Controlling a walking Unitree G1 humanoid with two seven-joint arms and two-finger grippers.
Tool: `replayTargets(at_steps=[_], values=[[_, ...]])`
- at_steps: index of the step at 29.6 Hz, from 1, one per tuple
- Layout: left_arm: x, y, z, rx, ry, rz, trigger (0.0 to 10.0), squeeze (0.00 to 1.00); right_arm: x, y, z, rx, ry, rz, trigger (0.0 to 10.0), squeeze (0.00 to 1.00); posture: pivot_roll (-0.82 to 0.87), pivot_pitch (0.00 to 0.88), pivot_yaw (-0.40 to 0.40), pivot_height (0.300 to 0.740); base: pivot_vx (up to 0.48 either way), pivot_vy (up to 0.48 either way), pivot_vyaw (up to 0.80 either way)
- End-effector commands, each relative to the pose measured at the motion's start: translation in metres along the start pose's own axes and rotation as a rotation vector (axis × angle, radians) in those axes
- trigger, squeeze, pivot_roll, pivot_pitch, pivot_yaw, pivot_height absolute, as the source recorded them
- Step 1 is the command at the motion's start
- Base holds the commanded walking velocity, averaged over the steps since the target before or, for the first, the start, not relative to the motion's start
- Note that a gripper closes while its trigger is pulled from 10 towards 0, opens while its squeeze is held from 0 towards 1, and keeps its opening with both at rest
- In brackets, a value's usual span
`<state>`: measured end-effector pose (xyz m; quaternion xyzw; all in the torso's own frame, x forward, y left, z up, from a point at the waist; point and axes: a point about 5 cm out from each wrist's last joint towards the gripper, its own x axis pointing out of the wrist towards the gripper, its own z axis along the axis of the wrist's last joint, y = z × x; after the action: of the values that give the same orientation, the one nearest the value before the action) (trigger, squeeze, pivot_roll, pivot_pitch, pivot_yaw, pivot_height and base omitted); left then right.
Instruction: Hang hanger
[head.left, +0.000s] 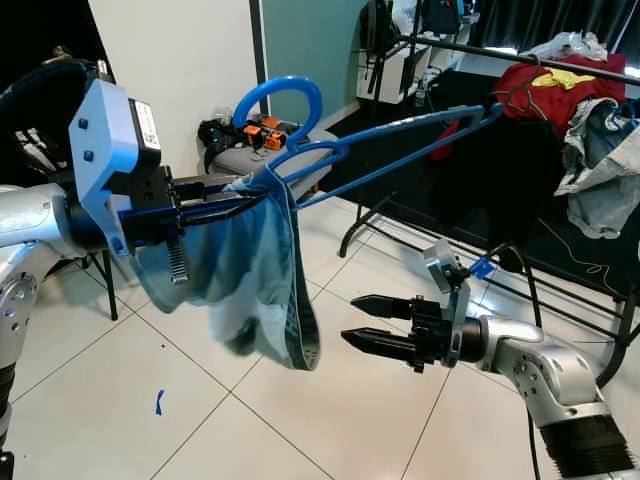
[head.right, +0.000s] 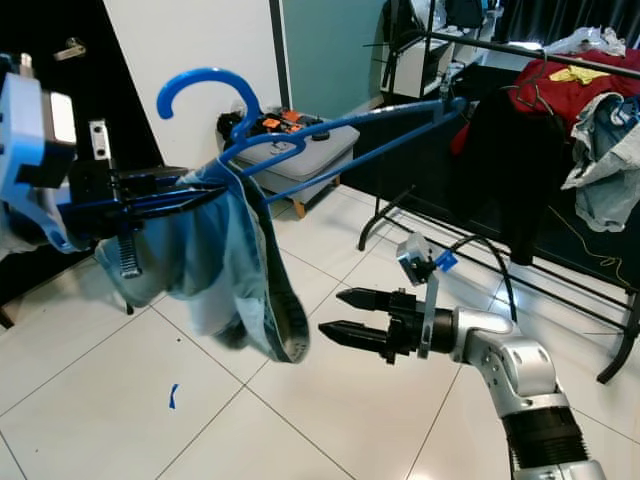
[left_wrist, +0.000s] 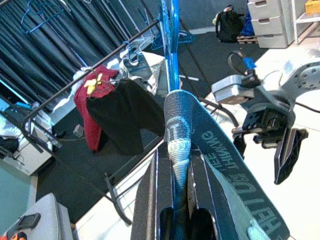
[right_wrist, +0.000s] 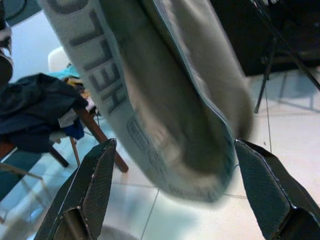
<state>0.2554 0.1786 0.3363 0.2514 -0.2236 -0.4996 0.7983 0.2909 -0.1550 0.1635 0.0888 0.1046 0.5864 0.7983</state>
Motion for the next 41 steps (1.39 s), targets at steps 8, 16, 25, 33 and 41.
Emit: replayTargets(at_steps=[8,16,25,33,41], values=[[0.004,0.0,0.011,0.02,-0.058,-0.024,10.0,0.0,0.008,-0.02,0.002,-0.05,0.026,-0.14,10.0,0.0,-0.06,0.019,0.026,0.74,0.0,0.0,0.0],[0.008,0.002,0.019,0.054,-0.085,-0.018,10.0,0.0,0.008,-0.02,-0.007,-0.072,0.101,-0.172,10.0,0.0,-0.07,0.017,0.028,0.74,0.0,0.0,0.0],[0.012,0.006,0.031,0.096,-0.129,0.013,10.0,0.0,0.018,-0.009,-0.024,-0.07,0.191,-0.082,10.0,0.0,-0.06,0.02,0.028,0.74,0.0,0.0,0.0],[0.013,0.007,0.031,0.105,-0.13,0.033,10.0,0.0,0.028,-0.008,-0.023,-0.062,0.151,-0.089,10.0,0.0,-0.06,0.023,0.031,0.74,0.0,0.0,0.0],[0.01,0.013,0.023,0.122,-0.073,0.07,10.0,0.0,0.022,-0.016,-0.016,-0.044,0.114,-0.153,0.0,0.0,-0.07,0.027,0.031,0.74,0.0,0.0,0.0]])
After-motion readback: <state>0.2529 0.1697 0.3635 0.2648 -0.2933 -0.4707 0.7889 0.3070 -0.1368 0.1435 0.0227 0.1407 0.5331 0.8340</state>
